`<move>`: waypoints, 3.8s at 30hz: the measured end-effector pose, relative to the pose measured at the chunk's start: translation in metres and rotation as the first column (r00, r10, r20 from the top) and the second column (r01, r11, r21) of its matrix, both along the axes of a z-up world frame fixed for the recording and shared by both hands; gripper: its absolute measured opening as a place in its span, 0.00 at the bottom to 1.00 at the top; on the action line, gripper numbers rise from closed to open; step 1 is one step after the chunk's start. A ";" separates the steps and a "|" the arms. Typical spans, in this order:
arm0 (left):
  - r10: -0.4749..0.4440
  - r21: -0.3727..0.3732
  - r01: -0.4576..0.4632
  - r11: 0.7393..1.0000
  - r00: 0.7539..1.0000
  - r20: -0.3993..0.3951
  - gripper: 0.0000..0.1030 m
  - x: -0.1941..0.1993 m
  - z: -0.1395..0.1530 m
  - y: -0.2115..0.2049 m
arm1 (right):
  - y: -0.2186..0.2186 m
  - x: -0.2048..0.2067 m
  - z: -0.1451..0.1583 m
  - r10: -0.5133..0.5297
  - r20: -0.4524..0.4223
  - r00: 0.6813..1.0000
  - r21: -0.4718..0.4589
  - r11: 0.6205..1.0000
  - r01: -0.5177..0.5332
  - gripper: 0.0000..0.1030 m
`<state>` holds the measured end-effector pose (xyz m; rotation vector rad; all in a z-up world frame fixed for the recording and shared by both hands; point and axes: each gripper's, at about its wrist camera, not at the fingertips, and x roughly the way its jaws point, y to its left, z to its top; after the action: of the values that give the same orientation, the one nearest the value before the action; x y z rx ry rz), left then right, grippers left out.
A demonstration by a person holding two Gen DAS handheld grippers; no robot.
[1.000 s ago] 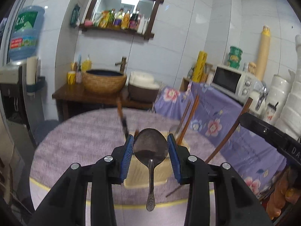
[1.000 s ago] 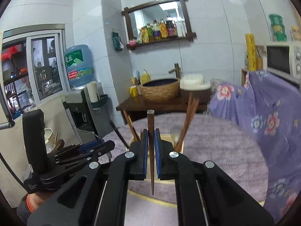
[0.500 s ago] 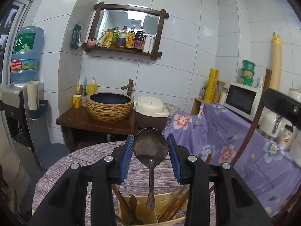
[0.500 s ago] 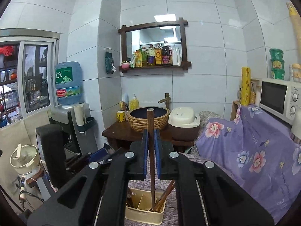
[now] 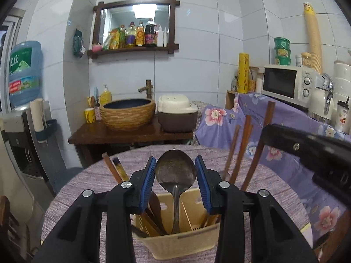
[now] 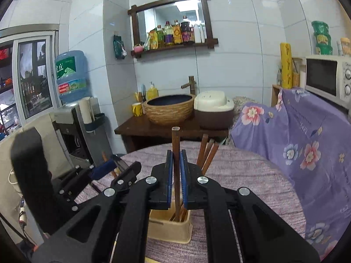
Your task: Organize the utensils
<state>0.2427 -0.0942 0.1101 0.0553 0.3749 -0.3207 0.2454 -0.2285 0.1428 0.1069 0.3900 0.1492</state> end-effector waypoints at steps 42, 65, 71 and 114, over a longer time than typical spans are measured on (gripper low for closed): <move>0.069 -0.092 -0.071 0.993 0.997 -0.022 0.95 -0.139 -0.100 0.104 | -0.005 -0.137 -0.154 -0.091 -0.090 0.992 -0.028 0.996 0.089 0.91; 0.108 -0.117 -0.103 0.988 0.994 0.035 0.95 -0.228 -0.102 0.120 | 0.039 -0.245 -0.149 0.036 0.018 0.999 -0.032 0.999 -0.036 0.94; 0.117 -0.119 -0.113 0.986 0.993 0.026 0.95 -0.229 -0.105 0.123 | 0.035 -0.244 -0.148 0.018 0.017 1.000 -0.029 0.999 -0.017 0.94; 0.130 -0.119 -0.131 0.984 0.991 -0.016 0.95 -0.223 -0.109 0.131 | 0.039 -0.243 -0.151 0.010 0.001 1.000 -0.040 0.999 -0.010 0.94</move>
<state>0.0196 0.0365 0.0009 -0.0881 0.3650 -0.2131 0.0022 -0.1896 -0.0077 0.0651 0.3926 0.1516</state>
